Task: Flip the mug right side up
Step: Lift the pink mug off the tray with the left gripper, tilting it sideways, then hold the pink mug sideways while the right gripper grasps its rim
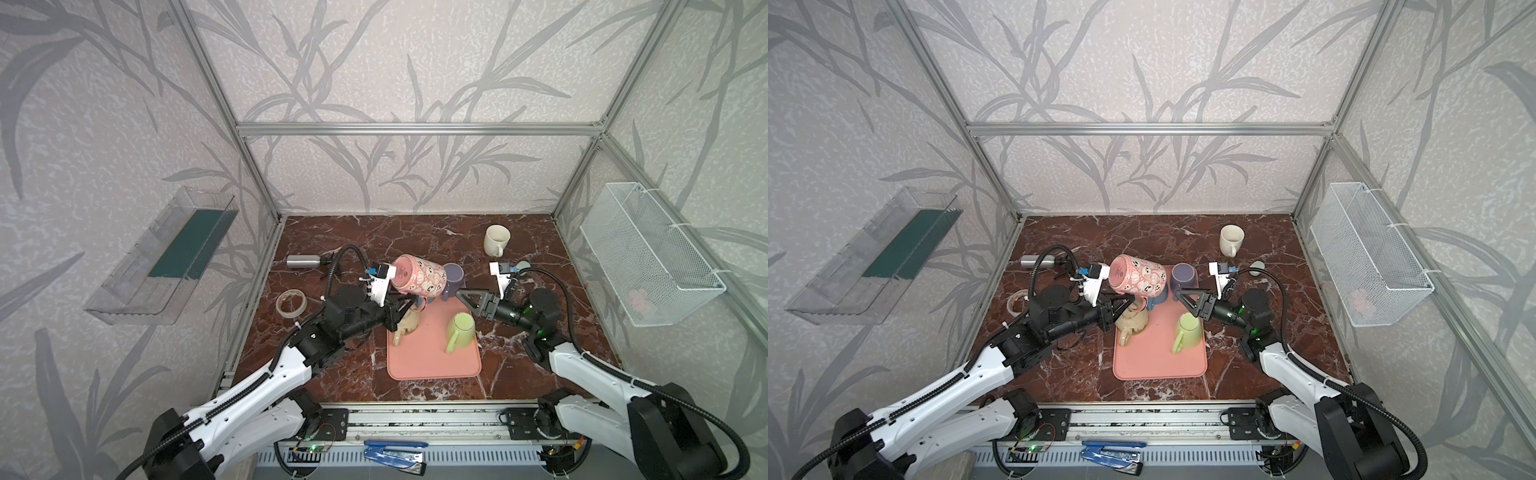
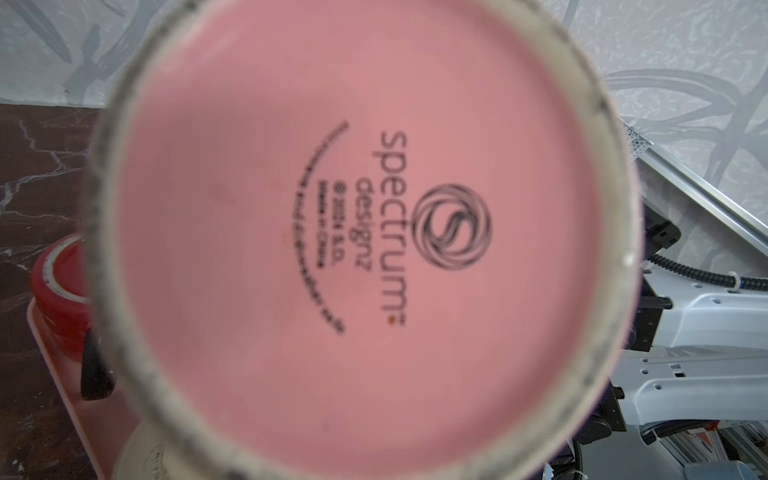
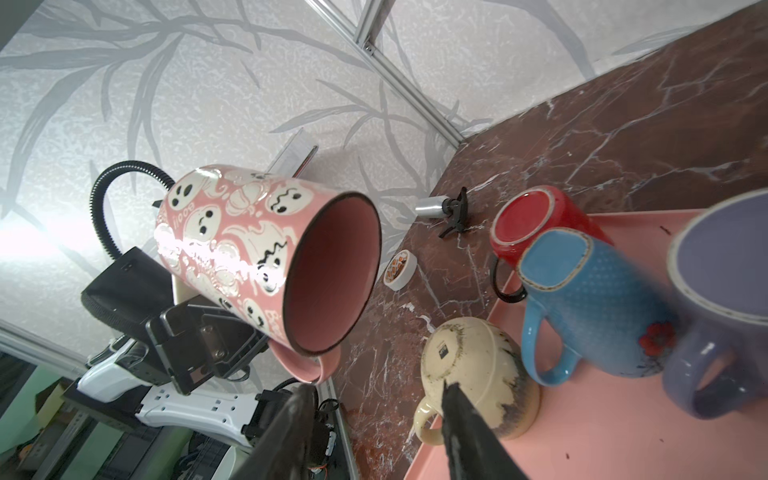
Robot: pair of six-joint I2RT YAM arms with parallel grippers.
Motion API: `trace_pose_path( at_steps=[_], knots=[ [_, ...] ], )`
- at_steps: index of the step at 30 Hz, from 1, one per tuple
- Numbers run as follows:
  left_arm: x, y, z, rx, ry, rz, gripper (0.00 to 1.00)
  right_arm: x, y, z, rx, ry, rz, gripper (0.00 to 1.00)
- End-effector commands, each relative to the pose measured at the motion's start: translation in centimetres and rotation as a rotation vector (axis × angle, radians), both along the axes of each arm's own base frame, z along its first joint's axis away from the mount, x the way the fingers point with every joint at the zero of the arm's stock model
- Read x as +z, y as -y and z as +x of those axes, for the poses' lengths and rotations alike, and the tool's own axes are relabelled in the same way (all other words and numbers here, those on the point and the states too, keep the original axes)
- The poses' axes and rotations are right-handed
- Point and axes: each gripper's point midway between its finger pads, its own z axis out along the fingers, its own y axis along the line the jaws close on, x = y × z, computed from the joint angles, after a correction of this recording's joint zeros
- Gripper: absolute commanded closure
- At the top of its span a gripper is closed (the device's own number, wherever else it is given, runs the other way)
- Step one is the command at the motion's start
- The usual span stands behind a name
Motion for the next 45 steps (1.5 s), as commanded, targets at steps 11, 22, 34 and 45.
trace_pose_path(
  at_steps=[11,22,34,45],
  knots=[
    [9.1,0.3,-0.7,-0.069,0.213,-0.284,1.00,5.1,-2.6,-2.8,0.205,0.210,0.164,0.41],
    [10.4,1.1,-0.2,-0.117,0.224,-0.366,1.00,7.7,-4.8,-3.3,0.296,0.281,0.189,0.39],
    [12.2,1.5,-0.4,-0.166,0.258,-0.437,1.00,9.1,-6.1,-2.2,0.313,0.291,0.208,0.39],
    [11.4,2.0,-0.1,-0.190,0.233,-0.475,1.00,11.2,-6.4,-1.2,0.289,0.314,0.241,0.48]
  ],
)
